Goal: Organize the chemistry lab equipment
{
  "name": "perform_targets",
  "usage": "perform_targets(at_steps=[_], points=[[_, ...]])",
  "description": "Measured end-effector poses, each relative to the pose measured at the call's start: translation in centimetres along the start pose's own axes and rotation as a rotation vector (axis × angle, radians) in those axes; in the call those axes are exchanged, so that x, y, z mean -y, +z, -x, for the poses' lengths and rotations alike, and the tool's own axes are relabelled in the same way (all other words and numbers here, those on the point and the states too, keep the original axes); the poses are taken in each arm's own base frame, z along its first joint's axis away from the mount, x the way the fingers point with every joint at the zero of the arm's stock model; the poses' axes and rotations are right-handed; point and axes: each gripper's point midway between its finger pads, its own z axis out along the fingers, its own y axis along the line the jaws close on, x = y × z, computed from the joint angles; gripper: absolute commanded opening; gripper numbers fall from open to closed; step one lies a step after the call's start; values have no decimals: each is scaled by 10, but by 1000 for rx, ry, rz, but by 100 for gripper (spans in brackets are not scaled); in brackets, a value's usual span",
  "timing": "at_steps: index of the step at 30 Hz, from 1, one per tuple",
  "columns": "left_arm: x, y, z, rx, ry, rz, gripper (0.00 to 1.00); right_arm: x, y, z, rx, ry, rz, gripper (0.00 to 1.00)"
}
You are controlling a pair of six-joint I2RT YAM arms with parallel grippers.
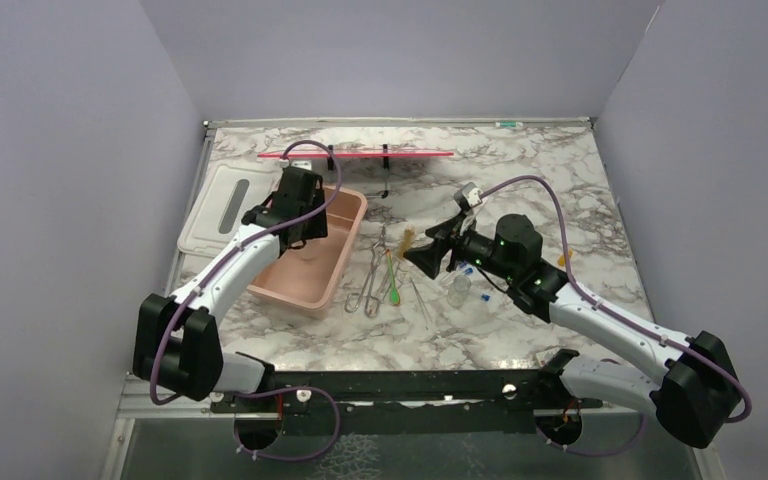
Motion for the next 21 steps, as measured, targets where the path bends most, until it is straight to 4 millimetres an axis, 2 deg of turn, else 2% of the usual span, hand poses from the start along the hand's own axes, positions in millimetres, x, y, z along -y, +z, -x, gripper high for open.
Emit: perform_targets(at_steps=[2, 8, 13, 21], points=[[-4, 8, 2, 0, -6, 8, 44, 0, -1, -1, 0, 4, 0, 82], [-32, 25, 25, 54, -118, 3, 44, 2, -4, -11, -11, 17, -8, 82], [-21, 35, 29, 63, -133, -51, 45, 4, -4, -15, -14, 29, -19, 82], [-19, 45, 23, 42, -128, -50, 60, 6, -2, -12, 2, 25, -27, 82]])
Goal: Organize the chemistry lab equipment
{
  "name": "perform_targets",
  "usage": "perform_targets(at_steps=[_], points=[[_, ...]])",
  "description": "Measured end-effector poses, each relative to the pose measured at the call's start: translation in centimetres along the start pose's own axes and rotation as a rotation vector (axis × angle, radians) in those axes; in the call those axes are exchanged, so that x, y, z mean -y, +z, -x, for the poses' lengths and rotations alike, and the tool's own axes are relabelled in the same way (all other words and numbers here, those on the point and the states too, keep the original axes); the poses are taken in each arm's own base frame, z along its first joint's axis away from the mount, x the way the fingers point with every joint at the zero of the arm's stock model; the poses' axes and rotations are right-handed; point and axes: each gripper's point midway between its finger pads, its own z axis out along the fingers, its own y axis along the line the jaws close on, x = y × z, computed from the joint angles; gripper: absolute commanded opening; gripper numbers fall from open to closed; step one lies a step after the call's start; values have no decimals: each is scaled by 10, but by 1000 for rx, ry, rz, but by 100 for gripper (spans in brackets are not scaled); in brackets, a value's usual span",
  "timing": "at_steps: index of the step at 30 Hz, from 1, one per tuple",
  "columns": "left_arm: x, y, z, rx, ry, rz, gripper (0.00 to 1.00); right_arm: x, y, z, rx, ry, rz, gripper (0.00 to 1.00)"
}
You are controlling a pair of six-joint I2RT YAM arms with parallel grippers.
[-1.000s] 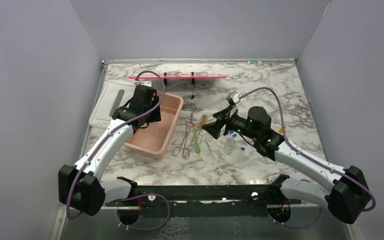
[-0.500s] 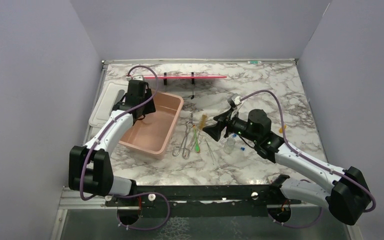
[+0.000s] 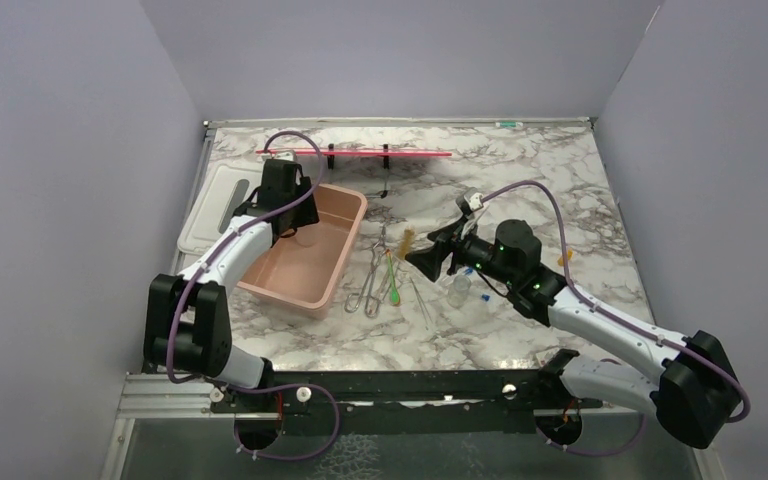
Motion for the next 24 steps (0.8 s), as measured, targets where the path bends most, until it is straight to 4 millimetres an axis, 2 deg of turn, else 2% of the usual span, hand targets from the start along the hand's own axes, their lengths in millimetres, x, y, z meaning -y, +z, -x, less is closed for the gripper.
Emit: perform_targets(at_steps=[5, 10, 17, 21, 24], points=[[-1, 4, -3, -11, -1, 8, 66, 2, 2, -2, -4, 2, -5, 82], [-4, 4, -4, -11, 0, 23, 77, 3, 2, -1, -1, 2, -10, 82], [-7, -1, -7, -22, 1, 39, 80, 4, 2, 0, 4, 2, -20, 82], [-5, -16, 2, 4, -2, 29, 80, 6, 2, 0, 5, 3, -31, 82], [-3, -36, 12, 42, -6, 14, 81, 11, 2, -2, 0, 11, -58, 82]])
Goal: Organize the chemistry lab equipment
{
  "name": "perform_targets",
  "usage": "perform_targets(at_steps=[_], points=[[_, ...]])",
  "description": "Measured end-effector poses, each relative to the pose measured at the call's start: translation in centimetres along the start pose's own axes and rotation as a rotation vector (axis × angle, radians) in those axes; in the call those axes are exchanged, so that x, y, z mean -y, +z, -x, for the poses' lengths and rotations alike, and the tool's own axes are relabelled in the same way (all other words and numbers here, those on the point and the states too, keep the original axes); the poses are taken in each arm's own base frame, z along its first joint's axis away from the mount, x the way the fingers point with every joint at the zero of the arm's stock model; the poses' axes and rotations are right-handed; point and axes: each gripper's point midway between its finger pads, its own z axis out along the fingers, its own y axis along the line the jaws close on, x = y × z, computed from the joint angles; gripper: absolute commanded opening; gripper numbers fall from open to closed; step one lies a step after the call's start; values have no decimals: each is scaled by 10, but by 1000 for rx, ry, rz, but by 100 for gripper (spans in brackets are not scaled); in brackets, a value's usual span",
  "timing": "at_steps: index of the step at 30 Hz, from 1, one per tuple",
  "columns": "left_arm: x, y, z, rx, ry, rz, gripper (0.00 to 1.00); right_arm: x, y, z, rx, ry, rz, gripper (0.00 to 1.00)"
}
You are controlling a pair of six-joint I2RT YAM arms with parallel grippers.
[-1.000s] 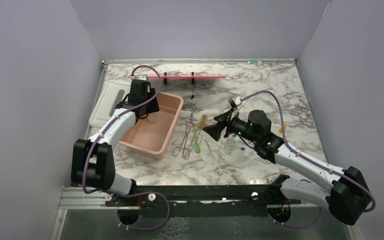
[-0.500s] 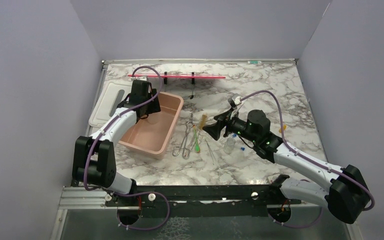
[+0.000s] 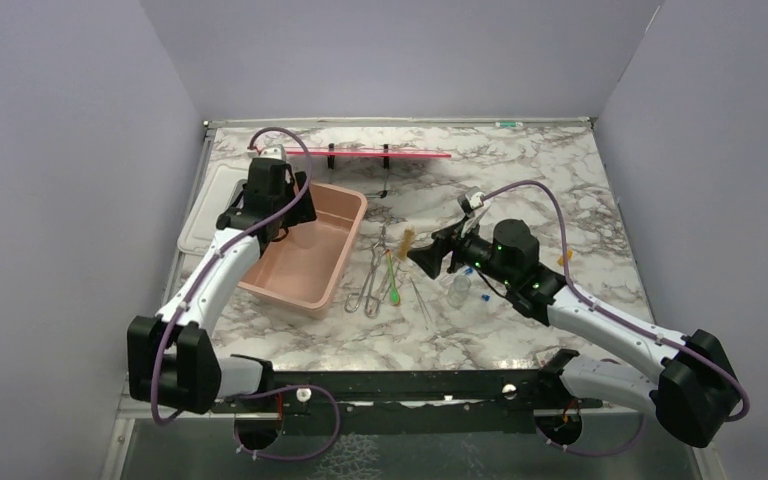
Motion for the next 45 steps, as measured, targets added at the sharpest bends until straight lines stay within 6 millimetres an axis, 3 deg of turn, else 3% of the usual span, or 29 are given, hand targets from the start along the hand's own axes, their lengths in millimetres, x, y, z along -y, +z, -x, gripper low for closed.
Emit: perform_targets(at_steps=[7, 11, 17, 22, 25, 30, 33, 41, 45], points=[[11, -49, 23, 104, -13, -97, 81, 23, -2, 1, -24, 71, -155, 80], [32, -76, 28, 133, 12, -236, 81, 45, -6, 5, -34, 136, -315, 76], [96, -129, 26, 186, 108, -552, 81, 83, -20, 0, -99, 199, -585, 74], [161, -160, 5, 177, 202, -786, 81, 108, -35, -8, -151, 256, -725, 75], [191, -164, -17, 135, 264, -866, 81, 136, -52, -8, -154, 360, -807, 75], [240, -156, -79, 5, 448, -941, 83, 175, -77, -7, -116, 559, -879, 75], [259, -148, -106, -54, 527, -949, 85, 182, -83, -8, -112, 635, -880, 75], [308, -122, -145, -106, 661, -881, 97, 209, -107, -5, -58, 783, -897, 76], [327, -109, -172, -141, 723, -840, 97, 212, -112, -17, -64, 833, -899, 76]])
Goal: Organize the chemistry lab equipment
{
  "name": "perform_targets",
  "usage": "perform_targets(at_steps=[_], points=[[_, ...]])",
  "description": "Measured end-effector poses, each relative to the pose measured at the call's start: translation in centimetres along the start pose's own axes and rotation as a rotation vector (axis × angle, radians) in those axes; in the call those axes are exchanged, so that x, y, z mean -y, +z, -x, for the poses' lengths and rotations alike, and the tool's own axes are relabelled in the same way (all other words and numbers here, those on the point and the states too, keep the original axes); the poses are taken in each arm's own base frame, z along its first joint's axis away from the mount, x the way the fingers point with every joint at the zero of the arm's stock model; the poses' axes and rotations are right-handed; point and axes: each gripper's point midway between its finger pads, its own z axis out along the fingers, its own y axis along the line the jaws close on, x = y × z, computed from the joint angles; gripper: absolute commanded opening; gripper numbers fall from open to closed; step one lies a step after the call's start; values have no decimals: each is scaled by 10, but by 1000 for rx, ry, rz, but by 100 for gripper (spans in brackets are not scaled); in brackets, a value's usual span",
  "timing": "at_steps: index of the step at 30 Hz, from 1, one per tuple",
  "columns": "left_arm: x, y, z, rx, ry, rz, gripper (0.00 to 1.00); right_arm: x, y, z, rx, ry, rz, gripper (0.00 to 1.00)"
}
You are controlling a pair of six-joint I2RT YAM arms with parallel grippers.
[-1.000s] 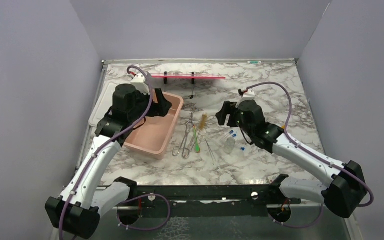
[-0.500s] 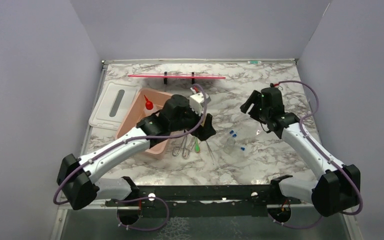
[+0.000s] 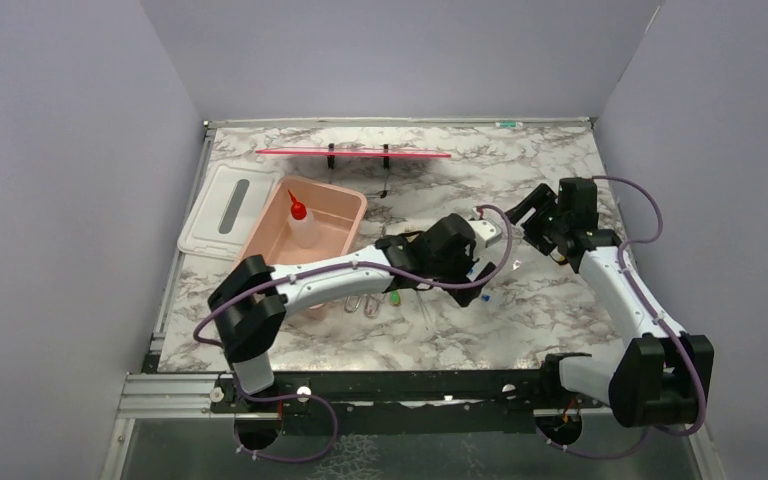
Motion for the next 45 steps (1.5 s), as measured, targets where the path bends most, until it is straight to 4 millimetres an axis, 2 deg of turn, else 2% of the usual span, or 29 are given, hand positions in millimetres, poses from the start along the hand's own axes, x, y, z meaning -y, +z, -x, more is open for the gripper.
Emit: perform_targets(at_steps=[4, 8, 13, 26, 32, 37, 41, 45], points=[[-4, 29, -9, -59, 2, 62, 91, 9, 2, -7, -19, 7, -14, 76], [-11, 46, -22, -115, -14, 96, 87, 7, -2, -5, -6, -5, -4, 76], [-14, 53, -42, -190, -25, 106, 77, 6, -4, -3, 2, -23, 3, 77], [-13, 65, -52, -254, -50, 107, 48, 10, -4, -5, 0, -50, -5, 77], [-8, 59, -49, -283, -62, 93, 42, 11, -4, -5, 1, -55, -6, 77], [-2, 49, -33, -265, -63, 73, 42, 10, -6, -4, 8, -58, 0, 77], [0, 32, -22, -253, -62, 72, 41, 11, -7, -5, 8, -58, 1, 77], [-6, 0, 0, -202, -73, 90, 41, 12, -7, -7, 7, -58, 1, 77]])
